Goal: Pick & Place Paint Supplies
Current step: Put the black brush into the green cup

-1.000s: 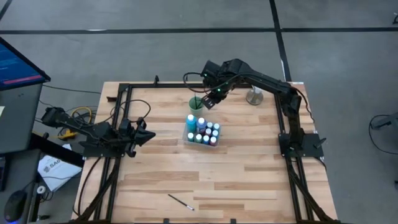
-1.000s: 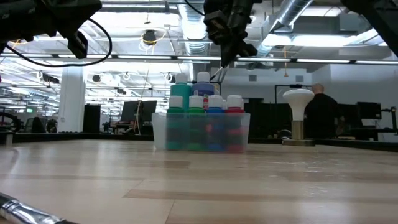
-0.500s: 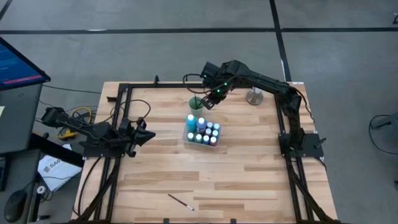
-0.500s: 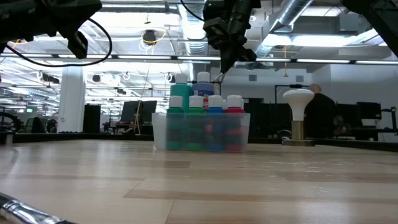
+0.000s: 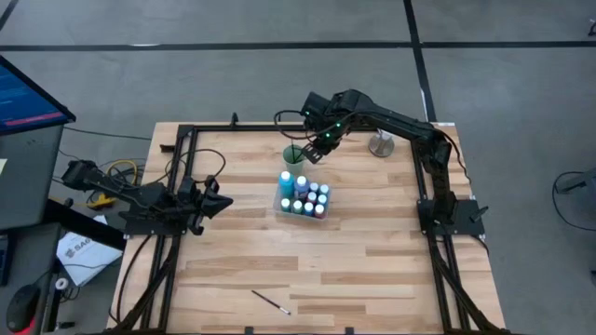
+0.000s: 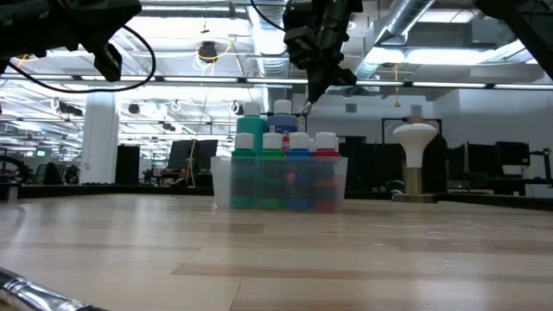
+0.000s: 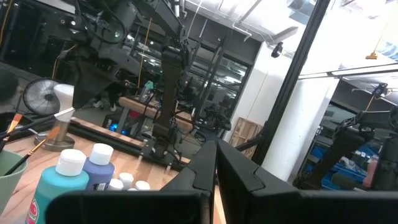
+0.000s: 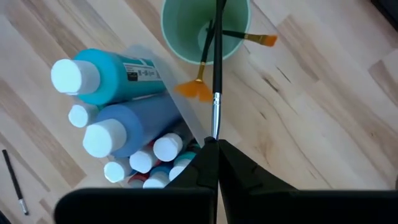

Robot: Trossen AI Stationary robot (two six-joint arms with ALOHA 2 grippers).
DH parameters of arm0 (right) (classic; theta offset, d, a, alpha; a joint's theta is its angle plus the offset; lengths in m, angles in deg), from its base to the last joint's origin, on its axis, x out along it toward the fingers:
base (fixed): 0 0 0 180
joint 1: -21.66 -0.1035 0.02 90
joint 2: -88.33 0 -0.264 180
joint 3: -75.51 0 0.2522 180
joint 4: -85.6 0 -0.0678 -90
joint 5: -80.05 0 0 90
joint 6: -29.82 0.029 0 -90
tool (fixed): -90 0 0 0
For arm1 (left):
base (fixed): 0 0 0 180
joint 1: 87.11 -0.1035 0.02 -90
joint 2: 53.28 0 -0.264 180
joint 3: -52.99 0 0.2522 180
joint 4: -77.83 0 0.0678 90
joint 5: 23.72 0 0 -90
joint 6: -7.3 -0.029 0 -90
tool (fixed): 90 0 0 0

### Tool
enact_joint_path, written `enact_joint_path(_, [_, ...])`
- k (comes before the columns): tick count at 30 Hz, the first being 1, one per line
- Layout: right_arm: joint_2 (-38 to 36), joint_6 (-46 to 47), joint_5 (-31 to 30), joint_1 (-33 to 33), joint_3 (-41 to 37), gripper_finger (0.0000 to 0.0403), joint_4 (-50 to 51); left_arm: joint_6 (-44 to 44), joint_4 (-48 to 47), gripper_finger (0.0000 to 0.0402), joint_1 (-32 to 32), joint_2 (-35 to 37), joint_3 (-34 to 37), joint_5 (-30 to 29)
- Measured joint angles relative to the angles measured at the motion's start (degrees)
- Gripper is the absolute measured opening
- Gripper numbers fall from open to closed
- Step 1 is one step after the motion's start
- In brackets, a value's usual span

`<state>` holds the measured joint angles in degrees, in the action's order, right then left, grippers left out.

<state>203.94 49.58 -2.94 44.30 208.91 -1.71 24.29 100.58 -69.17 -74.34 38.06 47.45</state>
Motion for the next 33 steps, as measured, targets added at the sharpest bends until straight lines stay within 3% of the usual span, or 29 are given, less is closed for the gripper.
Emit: enact_joint_path(33, [0.0,-3.3,-0.7,-1.8,-3.1,0.0000,-2.8,0.0,0.0,0.0008,0.0,0.0,0.0,0.0])
